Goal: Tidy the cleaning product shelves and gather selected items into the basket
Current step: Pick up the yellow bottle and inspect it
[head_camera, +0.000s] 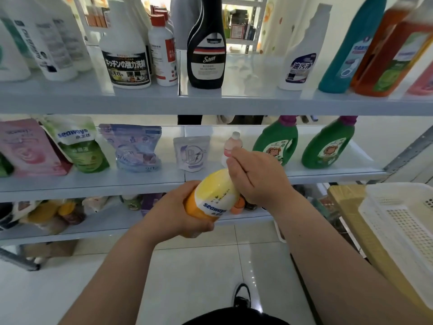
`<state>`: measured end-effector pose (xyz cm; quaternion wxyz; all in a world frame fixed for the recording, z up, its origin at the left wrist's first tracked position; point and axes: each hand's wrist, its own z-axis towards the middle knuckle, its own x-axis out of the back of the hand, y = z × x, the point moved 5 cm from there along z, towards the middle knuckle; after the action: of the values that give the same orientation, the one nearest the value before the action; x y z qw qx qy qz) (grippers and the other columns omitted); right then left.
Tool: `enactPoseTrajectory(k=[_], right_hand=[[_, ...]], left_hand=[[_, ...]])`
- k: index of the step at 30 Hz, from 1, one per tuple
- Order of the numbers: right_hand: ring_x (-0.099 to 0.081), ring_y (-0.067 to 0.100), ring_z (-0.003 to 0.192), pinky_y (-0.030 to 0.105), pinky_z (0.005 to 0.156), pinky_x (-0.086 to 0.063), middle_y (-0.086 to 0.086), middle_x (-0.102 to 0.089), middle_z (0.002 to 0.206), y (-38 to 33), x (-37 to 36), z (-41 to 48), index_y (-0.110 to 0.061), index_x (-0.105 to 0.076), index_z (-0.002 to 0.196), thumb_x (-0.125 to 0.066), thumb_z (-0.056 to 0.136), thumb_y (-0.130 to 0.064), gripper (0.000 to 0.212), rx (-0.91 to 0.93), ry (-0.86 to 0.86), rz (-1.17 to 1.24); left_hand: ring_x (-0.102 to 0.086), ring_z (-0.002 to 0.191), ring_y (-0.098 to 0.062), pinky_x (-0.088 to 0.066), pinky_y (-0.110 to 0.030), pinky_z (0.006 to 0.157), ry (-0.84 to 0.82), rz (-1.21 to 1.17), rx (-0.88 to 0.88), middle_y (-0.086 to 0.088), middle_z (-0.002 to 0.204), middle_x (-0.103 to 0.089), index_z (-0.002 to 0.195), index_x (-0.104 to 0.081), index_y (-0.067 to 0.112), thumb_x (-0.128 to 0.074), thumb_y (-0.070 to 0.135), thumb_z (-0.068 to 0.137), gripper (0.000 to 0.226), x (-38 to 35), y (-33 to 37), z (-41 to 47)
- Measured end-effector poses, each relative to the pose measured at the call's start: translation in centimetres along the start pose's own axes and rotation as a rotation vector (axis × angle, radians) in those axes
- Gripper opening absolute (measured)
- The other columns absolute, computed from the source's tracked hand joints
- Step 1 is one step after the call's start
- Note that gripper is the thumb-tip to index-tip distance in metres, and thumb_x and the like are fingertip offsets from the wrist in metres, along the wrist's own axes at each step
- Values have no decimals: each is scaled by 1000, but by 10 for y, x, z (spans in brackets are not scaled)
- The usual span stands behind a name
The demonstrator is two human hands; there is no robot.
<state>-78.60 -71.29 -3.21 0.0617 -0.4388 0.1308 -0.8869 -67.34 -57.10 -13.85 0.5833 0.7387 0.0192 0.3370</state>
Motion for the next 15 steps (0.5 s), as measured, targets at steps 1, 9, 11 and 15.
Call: enactPoseTrajectory(k=[1, 9, 11, 15], right_hand=[[-44, 31, 46, 39, 43, -38, 3, -45, 57, 1, 1, 3, -10, -51, 77, -34, 101, -33, 37, -9, 5, -1], [-41, 11, 58, 33, 56, -36, -7, -44, 61, 40, 0, 28, -25, -36, 69, -40, 100, -54, 43, -390, 42, 227], [-43, 6, 60, 22, 56, -38, -12, -46, 64, 45, 1, 36, -28, -43, 70, -44, 91, -67, 44, -456, 112, 486], [-68, 22, 88, 41, 76, -61, 5, -66, 92, 54, -4, 49, -43, -60, 103, -55, 83, -67, 32, -460, 63, 764]], left_hand=[[-68, 96, -8, -62, -26, 64, 6, -10, -3, 31, 104, -65, 118, -52, 63, -93, 51, 45, 84, 0, 2, 1], [-55, 104, -2, -47, -19, 79, 243, 75, -99, 21, 122, -57, 127, -45, 60, -81, 72, 46, 89, 5, 30, 19], [-55, 99, 6, -46, -7, 64, 255, -37, -87, 29, 116, -55, 114, -39, 78, -79, 72, 46, 79, 5, 41, 27], [-64, 97, 7, -55, -16, 75, 297, -276, -43, 30, 111, -64, 110, -42, 81, -65, 91, 50, 65, 17, 65, 50]])
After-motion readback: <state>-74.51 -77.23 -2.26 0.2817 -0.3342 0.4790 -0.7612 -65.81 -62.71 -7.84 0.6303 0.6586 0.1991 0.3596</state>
